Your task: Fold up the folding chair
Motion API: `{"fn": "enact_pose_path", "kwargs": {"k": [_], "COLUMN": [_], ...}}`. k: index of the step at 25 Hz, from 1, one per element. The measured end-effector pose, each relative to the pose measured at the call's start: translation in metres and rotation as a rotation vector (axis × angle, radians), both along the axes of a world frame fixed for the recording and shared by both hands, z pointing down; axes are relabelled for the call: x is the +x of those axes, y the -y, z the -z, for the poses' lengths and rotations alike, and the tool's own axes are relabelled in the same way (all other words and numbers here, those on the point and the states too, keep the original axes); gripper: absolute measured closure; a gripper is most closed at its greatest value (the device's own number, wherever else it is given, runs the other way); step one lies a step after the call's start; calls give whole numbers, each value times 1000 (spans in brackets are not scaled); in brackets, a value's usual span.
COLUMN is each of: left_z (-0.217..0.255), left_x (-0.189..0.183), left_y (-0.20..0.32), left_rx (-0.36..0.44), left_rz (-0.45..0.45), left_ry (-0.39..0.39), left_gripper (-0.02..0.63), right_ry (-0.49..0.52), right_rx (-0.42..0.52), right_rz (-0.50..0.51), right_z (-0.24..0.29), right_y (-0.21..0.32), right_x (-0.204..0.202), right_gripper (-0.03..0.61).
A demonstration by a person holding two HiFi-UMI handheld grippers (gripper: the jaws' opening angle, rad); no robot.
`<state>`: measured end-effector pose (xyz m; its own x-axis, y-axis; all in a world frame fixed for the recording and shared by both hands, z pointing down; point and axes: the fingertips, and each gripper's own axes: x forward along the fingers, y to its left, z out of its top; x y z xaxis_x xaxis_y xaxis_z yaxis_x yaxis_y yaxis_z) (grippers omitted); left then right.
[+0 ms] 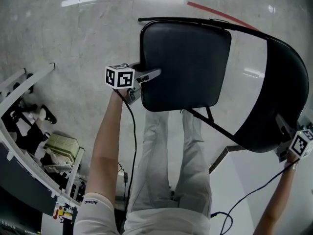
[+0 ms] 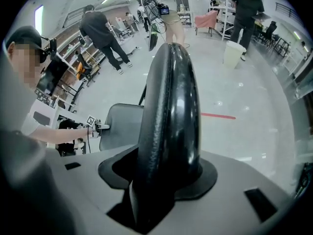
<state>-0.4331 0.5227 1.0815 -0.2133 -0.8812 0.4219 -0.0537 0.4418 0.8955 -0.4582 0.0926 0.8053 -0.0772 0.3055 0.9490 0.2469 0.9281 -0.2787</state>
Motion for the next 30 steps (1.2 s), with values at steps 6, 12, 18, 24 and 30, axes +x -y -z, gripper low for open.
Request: {"fn": "enact_pose_path", "kwargs": {"k": [6, 12, 18, 24, 30], "left_z": [23, 39, 55, 70, 76], "left_x": [-5, -7, -10, -12, -15], "left_y": [42, 82, 117, 143, 163], "left_rx": [-51, -81, -152, -221, -267], "left_rz": [-17, -12, -18, -17, -15], "left_ry": [17, 3, -17, -28, -36], "left_gripper": [264, 264, 264, 264, 264], "right_ry": [-2, 0, -13, -19, -14], "right_rx": [-39, -86, -154, -201, -223], "right_rz": [-13, -21, -25, -26, -20], "right_z": [-2, -13, -24, -35, -46], "right_y": [56, 104, 149, 188, 215], "right_x": [-2, -5, -9, -13, -16], "right_gripper": [368, 368, 368, 367, 365]}}
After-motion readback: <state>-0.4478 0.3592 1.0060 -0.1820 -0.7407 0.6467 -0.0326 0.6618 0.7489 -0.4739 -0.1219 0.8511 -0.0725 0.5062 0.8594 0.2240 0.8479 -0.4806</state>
